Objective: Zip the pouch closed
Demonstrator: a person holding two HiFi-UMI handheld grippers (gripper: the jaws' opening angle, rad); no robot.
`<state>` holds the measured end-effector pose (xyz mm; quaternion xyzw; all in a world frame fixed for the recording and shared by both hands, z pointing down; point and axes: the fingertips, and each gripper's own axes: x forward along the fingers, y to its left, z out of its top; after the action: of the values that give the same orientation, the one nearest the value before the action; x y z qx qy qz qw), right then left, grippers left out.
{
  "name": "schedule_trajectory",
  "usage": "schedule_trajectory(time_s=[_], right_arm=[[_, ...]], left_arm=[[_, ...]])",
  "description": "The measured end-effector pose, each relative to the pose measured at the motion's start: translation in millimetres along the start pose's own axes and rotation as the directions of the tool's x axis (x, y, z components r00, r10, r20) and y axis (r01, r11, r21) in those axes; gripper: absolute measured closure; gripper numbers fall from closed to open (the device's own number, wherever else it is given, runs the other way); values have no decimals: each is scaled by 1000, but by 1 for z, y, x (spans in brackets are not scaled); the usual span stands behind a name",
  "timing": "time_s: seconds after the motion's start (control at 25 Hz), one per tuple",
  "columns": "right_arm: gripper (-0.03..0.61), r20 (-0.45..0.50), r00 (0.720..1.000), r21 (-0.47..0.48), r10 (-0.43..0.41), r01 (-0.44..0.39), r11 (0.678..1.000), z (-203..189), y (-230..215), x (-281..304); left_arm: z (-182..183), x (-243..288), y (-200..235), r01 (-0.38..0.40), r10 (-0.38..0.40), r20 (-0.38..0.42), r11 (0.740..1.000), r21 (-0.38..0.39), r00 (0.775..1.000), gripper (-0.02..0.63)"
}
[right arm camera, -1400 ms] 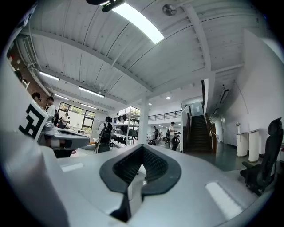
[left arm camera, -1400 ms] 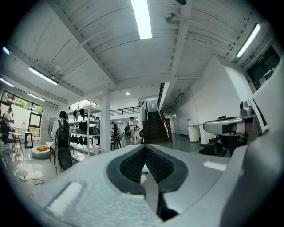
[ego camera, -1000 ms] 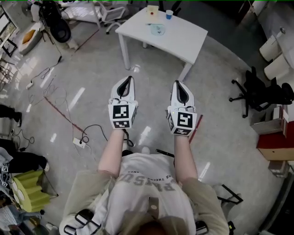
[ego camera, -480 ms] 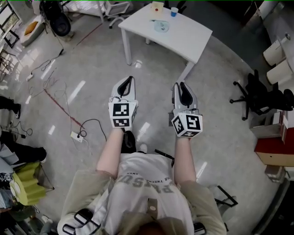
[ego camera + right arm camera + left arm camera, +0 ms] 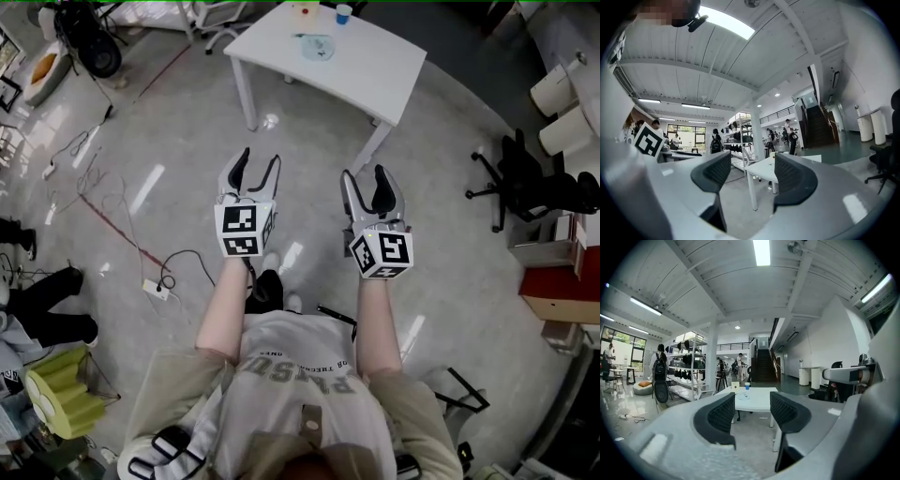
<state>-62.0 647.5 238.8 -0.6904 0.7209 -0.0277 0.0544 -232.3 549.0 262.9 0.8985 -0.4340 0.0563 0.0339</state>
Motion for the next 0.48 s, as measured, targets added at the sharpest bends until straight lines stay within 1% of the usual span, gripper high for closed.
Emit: schedule_trajectory(time_s=[0.28,0.48], right_arm=[[313,-14,1000,6,-28,28,1000,-7,-12,72],[313,-4,999,-5,-48,48,999,-2,-15,125]], left_arm=[[2,64,41,26,-26,-24,1000,4,999,371],[20,110,77,44,-44,-7,999,14,999,371]])
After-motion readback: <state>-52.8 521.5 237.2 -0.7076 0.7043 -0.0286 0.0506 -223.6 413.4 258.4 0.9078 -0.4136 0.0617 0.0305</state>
